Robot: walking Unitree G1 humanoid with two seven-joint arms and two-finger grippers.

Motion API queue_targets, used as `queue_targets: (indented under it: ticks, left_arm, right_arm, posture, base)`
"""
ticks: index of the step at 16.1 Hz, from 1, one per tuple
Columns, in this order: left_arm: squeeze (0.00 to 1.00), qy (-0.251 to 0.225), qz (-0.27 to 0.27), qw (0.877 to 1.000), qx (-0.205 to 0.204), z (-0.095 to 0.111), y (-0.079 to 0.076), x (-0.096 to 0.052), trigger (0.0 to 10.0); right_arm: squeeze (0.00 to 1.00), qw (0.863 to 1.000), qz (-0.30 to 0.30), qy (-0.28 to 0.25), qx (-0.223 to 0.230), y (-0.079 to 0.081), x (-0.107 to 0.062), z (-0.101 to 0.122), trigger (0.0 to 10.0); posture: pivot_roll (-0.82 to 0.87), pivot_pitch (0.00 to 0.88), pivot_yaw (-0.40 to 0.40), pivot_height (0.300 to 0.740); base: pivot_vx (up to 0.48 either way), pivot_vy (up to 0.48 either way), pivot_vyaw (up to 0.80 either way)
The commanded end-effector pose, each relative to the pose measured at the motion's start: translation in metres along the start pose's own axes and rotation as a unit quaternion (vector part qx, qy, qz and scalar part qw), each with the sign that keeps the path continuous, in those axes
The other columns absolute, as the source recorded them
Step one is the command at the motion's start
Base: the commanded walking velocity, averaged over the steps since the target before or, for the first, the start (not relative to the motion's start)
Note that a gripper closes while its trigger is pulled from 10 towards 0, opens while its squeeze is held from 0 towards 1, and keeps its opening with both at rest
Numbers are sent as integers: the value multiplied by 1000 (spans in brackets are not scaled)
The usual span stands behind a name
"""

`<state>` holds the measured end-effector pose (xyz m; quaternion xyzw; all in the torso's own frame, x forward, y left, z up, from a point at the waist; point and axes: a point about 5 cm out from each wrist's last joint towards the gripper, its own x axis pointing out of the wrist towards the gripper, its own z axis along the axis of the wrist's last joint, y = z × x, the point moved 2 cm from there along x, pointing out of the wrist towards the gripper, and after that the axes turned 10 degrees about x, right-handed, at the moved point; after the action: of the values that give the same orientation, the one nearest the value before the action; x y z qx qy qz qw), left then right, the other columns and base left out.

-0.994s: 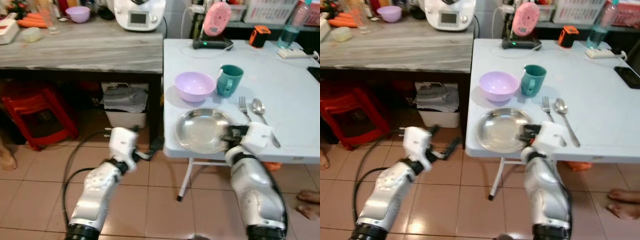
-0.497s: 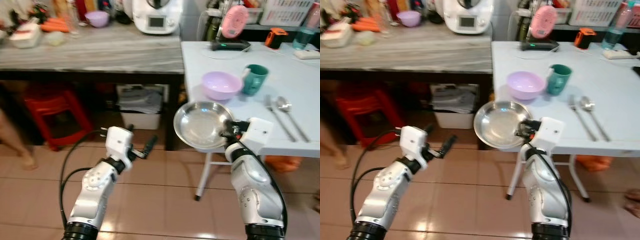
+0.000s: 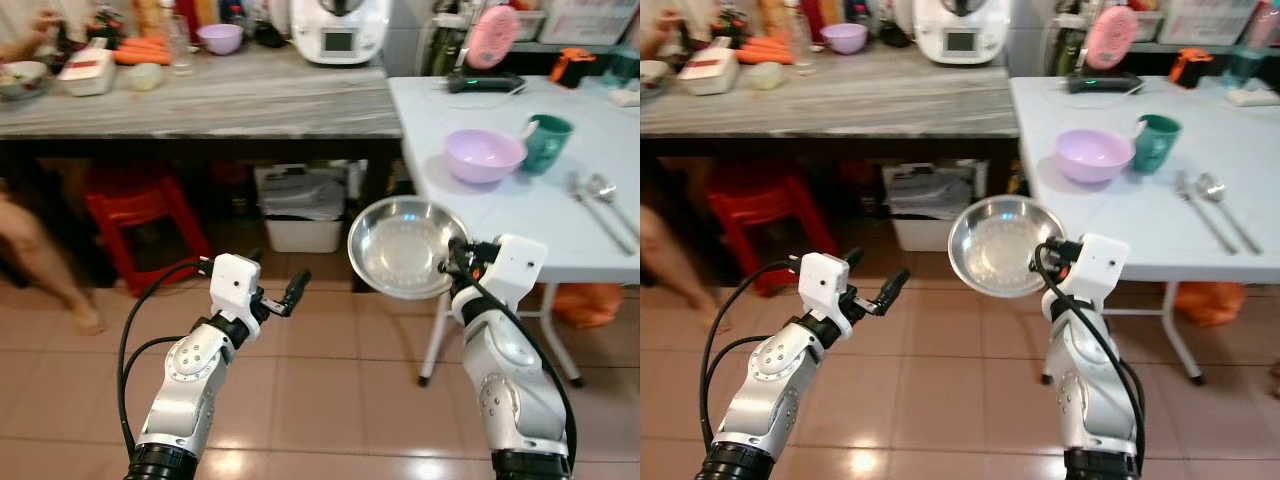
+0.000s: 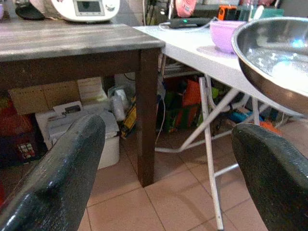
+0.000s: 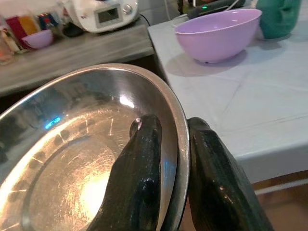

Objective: Setting the table

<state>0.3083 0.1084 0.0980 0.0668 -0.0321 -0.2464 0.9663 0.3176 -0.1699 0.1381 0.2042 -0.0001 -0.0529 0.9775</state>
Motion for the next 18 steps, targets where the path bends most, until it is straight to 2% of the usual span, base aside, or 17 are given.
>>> queue_targets:
  ticks: [1,4,7,9,10,13,18]
  left_arm:
    - [0,-3,-11,1000,3,2,-10,4,10000]
    - [0,-3,-10,1000,3,1,-10,4,10000]
    - [0,-2,-4,1000,3,1,-8,5,10000]
    - [0,4,41,999,5,0,4,5,10000]
    - [0,12,41,999,16,-1,6,5,10000]
    - [0,10,38,999,8,-1,8,4,10000]
    - [0,5,26,1000,-1,0,2,6,10000]
  right_arm:
    - [0,1000,-10,-13,-5,-7,-1,6,10000]
    - [0,1000,-10,-14,-5,-7,-1,6,10000]
    - [0,1000,-7,-15,-5,-6,-2,6,10000]
    - [0,1000,13,-21,-3,0,-4,8,10000]
    - [0,1000,20,-22,-5,2,-5,7,10000]
    - [0,999,26,-23,-3,5,-5,7,10000]
    - [0,999,24,-23,2,5,-6,7,10000]
  posture:
    - [-97,50,20,740]
    - [-97,50,20,740]
    - [-100,54,23,740]
    - [-100,53,23,740]
    - [-100,53,23,740]
    - [-100,53,23,740]
    - [-99,54,22,740]
  base:
    - [0,420,0]
    - [0,417,0]
    - [0,420,425]
    - [0,0,537]
    - [0,0,763]
    - [0,0,750]
    - [280,0,0]
